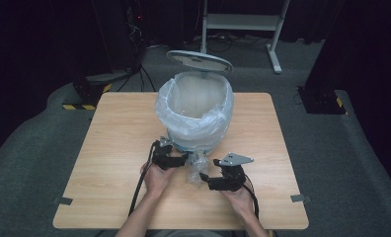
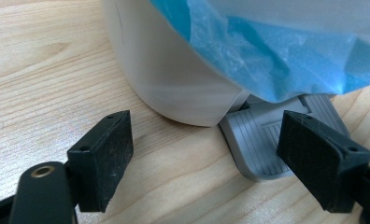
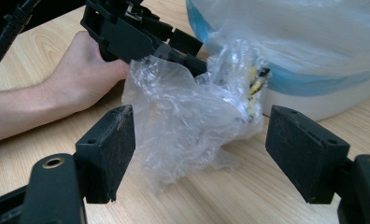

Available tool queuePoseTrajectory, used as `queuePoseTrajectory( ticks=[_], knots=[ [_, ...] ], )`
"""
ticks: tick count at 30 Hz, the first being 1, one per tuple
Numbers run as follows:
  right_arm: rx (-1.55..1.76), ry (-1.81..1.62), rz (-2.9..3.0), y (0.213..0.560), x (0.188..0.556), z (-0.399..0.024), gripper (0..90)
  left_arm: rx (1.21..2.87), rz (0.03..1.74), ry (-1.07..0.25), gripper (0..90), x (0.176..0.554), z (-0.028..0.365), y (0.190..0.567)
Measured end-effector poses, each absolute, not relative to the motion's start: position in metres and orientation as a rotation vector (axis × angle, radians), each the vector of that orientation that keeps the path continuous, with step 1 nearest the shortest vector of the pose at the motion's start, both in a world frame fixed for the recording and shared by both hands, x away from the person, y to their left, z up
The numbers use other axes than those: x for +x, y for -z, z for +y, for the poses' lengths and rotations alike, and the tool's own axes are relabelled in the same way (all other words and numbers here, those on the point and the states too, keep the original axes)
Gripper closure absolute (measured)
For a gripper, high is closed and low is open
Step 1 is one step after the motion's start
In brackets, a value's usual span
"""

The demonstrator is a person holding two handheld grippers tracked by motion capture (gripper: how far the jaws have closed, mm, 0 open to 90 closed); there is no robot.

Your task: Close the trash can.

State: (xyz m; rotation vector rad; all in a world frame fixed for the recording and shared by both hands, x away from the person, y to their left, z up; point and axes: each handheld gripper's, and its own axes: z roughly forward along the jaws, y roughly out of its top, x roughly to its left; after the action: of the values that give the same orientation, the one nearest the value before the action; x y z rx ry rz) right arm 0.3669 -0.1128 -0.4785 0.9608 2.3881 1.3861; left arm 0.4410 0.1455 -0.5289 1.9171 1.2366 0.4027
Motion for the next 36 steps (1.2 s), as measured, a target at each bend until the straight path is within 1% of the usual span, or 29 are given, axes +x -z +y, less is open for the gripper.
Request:
queuePoseTrajectory(
  ticks=[11,16,18,22,30,34,36],
  knots=[
    [0.964,-1.367,2.444,0.487,0.371,-0.099,25.6,1.918,1.236,-0.403,18.2,0.441,0.146,0.529],
    [0.987,-1.311,2.481,0.494,0.374,-0.095,28.3,1.917,1.237,-0.401,18.2,0.441,0.145,0.529],
    [1.0,-1.285,2.49,0.498,0.376,-0.093,30.7,1.918,1.237,-0.402,18.2,0.441,0.145,0.529],
    [1.035,-1.291,2.482,0.502,0.378,-0.094,40.2,1.917,1.237,-0.4,18.1,0.441,0.145,0.529],
    [1.076,-1.309,2.479,0.511,0.382,-0.097,67.0,1.933,1.23,-0.401,17.9,0.441,0.146,0.529],
    [1.119,-1.335,2.501,0.514,0.383,-0.099,78.0,1.933,1.23,-0.402,17.9,0.441,0.146,0.529],
    [1.118,-1.353,2.497,0.512,0.383,-0.1,81.8,1.932,1.23,-0.402,17.8,0.441,0.146,0.529]
  ],
)
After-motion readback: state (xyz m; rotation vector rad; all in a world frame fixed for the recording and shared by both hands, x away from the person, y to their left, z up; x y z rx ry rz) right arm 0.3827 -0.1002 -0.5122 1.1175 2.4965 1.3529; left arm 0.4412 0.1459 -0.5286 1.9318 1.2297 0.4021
